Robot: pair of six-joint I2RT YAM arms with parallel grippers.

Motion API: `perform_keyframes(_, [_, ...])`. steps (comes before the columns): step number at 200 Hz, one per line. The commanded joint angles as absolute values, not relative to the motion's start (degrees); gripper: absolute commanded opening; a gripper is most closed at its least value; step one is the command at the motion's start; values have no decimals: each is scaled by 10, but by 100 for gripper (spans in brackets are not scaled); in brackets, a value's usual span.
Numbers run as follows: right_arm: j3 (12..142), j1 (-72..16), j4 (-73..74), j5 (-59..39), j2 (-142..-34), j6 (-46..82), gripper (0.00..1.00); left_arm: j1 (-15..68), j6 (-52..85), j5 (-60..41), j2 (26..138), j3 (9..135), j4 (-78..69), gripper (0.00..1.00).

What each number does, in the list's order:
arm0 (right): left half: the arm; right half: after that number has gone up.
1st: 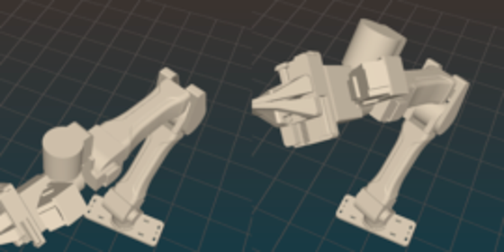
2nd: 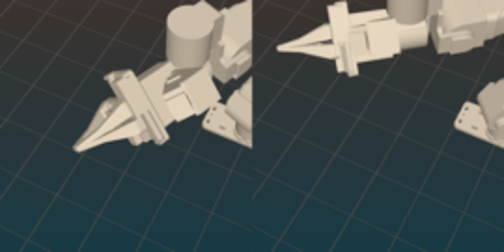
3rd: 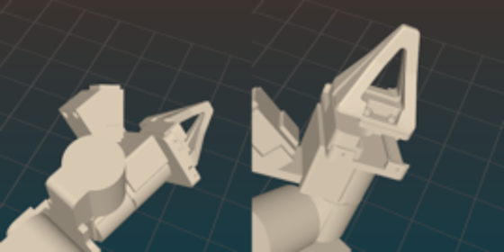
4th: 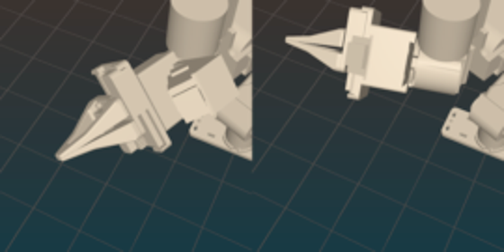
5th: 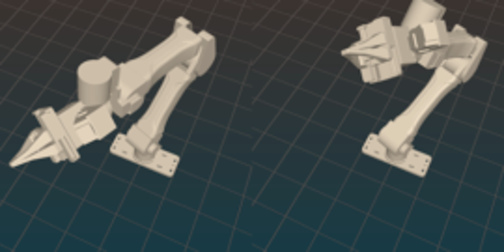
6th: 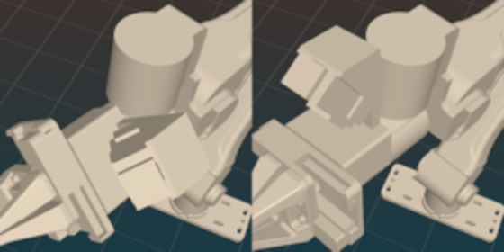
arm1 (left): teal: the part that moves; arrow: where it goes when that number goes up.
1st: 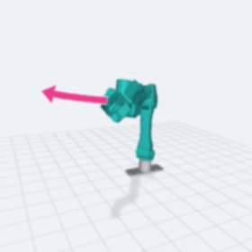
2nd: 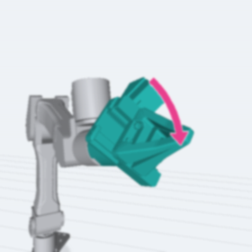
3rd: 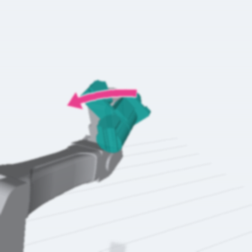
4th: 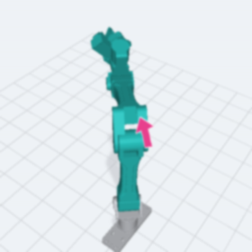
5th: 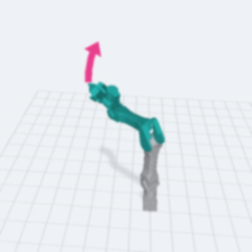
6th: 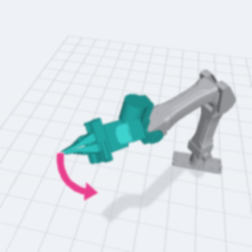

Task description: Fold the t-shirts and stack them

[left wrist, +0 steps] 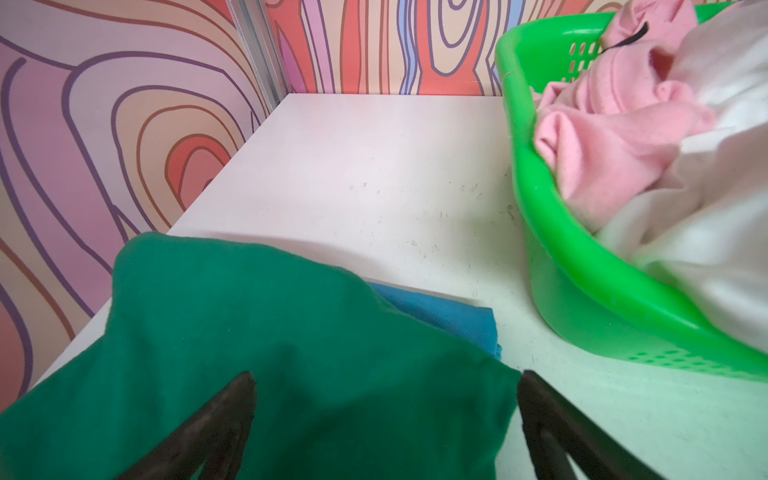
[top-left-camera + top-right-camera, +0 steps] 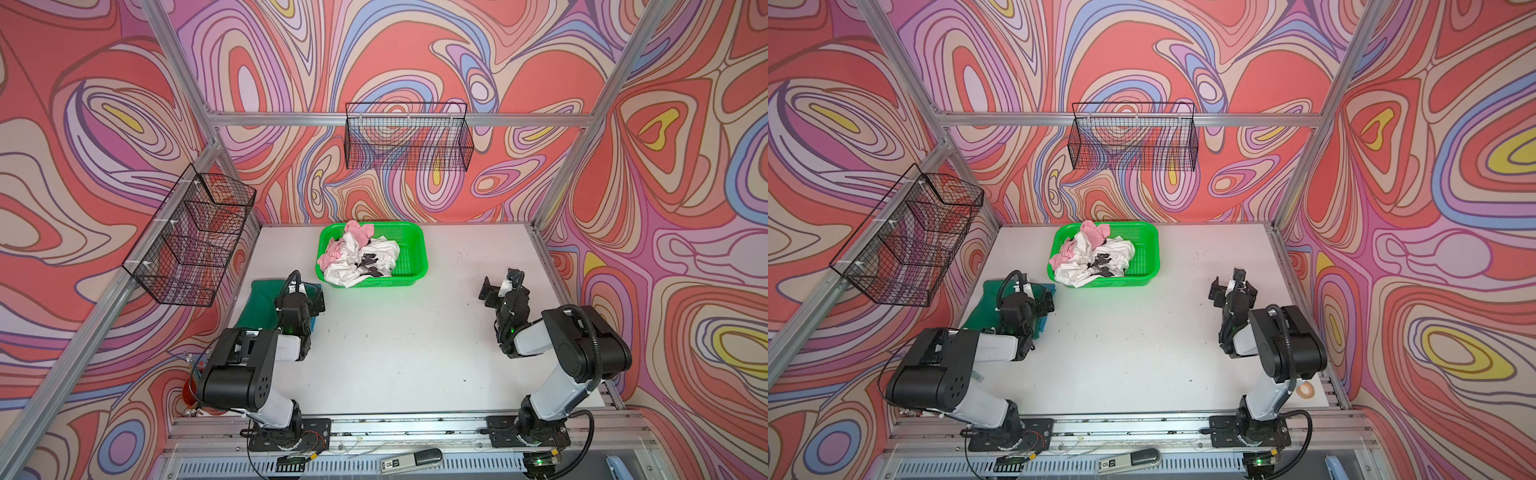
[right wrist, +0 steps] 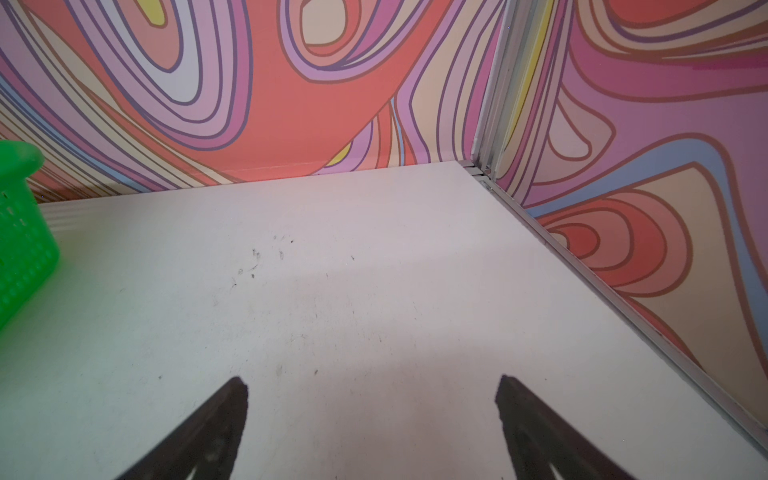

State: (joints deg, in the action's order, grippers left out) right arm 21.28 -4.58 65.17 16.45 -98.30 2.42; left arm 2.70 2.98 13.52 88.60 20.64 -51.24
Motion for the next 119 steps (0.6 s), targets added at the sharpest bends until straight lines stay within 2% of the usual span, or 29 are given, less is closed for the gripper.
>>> perform_keyframes(1, [218,-44,661,159,-981,18,98,29,21,137,887,210,-529,100])
perform_keyframes(65, [217,-44,666,177,-975,19,98,33,24,161,871,215,-509,100])
perform_keyframes(75, [232,-53,596,227,-923,26,98,35,20,149,850,221,-475,100])
perform_keyframes(90, [276,-54,451,269,-837,61,98,47,18,207,808,242,-415,100])
perform_keyframes(101, [298,-54,372,247,-781,110,98,47,39,225,757,264,-339,100])
perform_keyframes(110, [320,-54,309,239,-744,177,98,47,83,244,711,281,-291,100])
perform_keyframes(119, [362,-54,167,263,-707,318,98,46,129,233,665,315,-225,100])
